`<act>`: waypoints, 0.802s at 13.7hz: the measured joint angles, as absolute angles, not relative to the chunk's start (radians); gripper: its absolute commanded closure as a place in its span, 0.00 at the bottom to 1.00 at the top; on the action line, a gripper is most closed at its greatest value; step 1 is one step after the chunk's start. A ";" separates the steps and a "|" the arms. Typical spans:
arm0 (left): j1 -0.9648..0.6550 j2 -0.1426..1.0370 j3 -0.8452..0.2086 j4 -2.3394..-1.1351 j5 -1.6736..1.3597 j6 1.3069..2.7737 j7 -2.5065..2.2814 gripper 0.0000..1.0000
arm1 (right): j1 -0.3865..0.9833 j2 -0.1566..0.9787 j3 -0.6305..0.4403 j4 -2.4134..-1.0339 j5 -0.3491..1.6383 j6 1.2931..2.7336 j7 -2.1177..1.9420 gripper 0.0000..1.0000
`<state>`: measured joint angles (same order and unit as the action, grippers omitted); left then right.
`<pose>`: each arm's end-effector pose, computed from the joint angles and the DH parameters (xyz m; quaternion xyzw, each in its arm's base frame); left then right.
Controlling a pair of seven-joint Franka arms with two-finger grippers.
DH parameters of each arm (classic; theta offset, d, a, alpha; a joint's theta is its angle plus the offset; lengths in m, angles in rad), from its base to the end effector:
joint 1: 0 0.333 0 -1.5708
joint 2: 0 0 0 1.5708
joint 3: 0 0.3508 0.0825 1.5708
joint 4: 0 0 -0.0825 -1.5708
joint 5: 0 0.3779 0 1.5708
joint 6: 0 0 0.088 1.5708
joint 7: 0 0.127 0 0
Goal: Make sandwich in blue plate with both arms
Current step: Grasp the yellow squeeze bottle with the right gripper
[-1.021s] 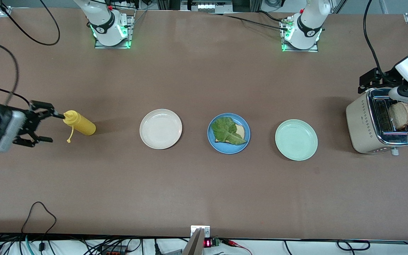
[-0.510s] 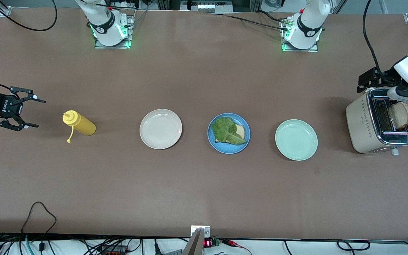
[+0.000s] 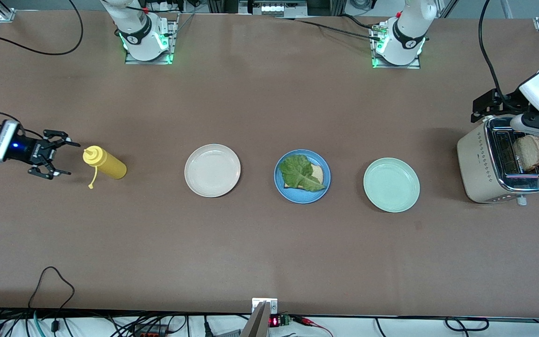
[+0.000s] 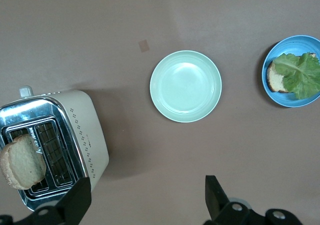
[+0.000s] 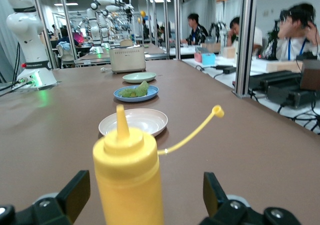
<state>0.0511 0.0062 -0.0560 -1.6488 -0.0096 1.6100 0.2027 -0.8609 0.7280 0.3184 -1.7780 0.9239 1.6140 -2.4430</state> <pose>0.5504 -0.0038 0.6029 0.9944 -0.1033 -0.0219 0.0072 0.5509 -0.2360 0.2044 -0.5990 -0.5056 -0.4630 0.4137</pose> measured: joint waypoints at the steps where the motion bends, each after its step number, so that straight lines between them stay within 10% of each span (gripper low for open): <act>1: 0.050 0.006 -0.056 -1.649 -0.010 1.610 0.203 0.00 | -0.861 0.758 0.319 -1.764 0.924 1.611 -2.483 0.00; 11: 0.043 0.006 -0.057 -1.649 -0.010 1.610 0.203 0.00 | -0.818 0.891 0.335 -1.738 0.924 1.548 -2.651 0.00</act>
<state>0.0430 0.0064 -0.0567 -1.6488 -0.0096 1.6096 0.2027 -0.8183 0.8915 0.3349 -1.7384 0.9244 1.5483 -2.6509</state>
